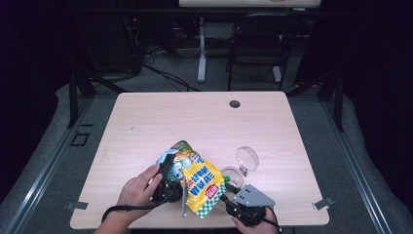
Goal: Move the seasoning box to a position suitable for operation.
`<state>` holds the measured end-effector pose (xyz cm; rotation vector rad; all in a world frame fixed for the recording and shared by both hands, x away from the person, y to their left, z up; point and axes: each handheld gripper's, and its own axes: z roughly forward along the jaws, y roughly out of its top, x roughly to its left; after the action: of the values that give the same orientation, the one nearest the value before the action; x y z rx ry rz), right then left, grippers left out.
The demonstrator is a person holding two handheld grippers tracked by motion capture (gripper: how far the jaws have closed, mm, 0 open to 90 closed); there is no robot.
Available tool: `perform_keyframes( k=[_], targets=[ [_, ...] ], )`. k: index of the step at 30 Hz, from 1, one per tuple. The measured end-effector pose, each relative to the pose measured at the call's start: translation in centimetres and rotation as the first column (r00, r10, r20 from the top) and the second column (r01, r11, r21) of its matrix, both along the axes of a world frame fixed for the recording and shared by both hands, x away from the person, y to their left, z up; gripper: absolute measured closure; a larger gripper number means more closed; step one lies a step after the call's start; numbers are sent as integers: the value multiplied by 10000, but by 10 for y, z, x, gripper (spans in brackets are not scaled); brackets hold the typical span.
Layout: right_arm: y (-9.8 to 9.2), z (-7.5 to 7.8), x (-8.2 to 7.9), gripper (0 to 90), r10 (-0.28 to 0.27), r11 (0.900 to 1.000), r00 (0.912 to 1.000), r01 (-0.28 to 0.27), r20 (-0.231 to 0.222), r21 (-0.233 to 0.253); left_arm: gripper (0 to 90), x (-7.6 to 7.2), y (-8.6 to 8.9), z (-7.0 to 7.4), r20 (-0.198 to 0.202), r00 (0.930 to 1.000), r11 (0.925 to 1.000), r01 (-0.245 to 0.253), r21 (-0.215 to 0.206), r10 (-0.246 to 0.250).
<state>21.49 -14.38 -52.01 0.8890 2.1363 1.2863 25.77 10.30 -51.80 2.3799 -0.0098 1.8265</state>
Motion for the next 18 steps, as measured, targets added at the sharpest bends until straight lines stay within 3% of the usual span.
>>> perform_keyframes(
  k=[11, 12, 18],
  targets=[
    [1, -1, 1, 661, -69, 10000, 10000, 69, -60, 34, 561, -1, -3, 2, 43, 9999, 9995, -114, 279, 113],
    [-2, 4, -2, 660, -182, 9979, 9988, 153, -458, -637, 561, 0, -3, 3, 38, 9999, 9995, -119, 290, 118],
    [-3, 5, -2, 661, -339, 9965, 9976, 290, -611, -785, 561, 0, -4, 5, 59, 9999, 9991, -129, 414, 127]
  ],
)
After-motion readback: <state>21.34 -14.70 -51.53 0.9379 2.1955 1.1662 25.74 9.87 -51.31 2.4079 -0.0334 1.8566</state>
